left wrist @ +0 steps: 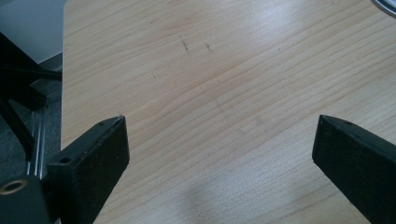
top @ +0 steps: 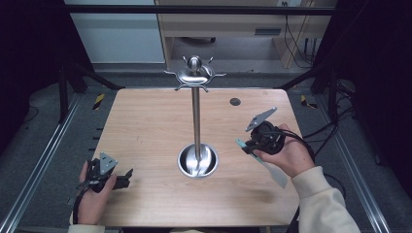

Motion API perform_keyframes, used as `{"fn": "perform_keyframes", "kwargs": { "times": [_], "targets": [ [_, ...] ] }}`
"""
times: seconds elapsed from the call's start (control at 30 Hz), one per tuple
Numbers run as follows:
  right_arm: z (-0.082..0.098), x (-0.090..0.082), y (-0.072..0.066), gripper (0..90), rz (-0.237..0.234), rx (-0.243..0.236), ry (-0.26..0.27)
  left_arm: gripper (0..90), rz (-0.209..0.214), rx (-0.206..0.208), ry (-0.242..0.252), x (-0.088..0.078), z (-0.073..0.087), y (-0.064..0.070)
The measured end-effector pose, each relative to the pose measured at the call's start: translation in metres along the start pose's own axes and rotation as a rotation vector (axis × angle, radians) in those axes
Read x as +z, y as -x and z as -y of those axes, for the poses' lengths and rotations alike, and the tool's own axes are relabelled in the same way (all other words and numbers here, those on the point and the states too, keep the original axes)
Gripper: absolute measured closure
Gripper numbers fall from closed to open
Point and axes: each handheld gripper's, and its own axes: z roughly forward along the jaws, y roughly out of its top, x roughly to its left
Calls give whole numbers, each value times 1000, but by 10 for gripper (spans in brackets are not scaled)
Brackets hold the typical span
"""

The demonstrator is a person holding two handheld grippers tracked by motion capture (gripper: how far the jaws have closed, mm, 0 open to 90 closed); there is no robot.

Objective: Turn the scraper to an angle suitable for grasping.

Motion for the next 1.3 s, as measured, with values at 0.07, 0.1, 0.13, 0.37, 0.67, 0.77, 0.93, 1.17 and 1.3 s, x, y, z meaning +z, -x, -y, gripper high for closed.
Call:
{"fn": "perform_keyframes", "kwargs": {
  "times": [0.07,0.1,0.13,0.37,0.67,0.77,0.93,1.17,1.3],
  "targets": [
    [0,-6,-1,743,7,3,16,36,0,5,6,-2,-1,1],
    [0,-6,-1,743,7,3,16,36,0,5,9,-3,-1,1],
    [0,-11,-2,743,23,2,38,35,1,6,8,-3,-1,1],
    [0,-23,1,743,17,18,122,36,-2,-3,-1,1,0,0],
    [0,-40,0,743,31,34,212,36,-4,-3,5,-2,1,0],
    [-1,-42,-3,742,39,36,231,36,-2,-3,5,-1,1,1],
    [-5,-45,-4,743,29,35,265,36,-5,-7,4,-1,1,-1],
    [-11,-54,-9,743,31,36,334,36,-8,-13,11,-3,1,-1],
    [-13,-61,-11,743,37,39,357,36,-10,-24,14,-3,2,-2]
  ]
}}
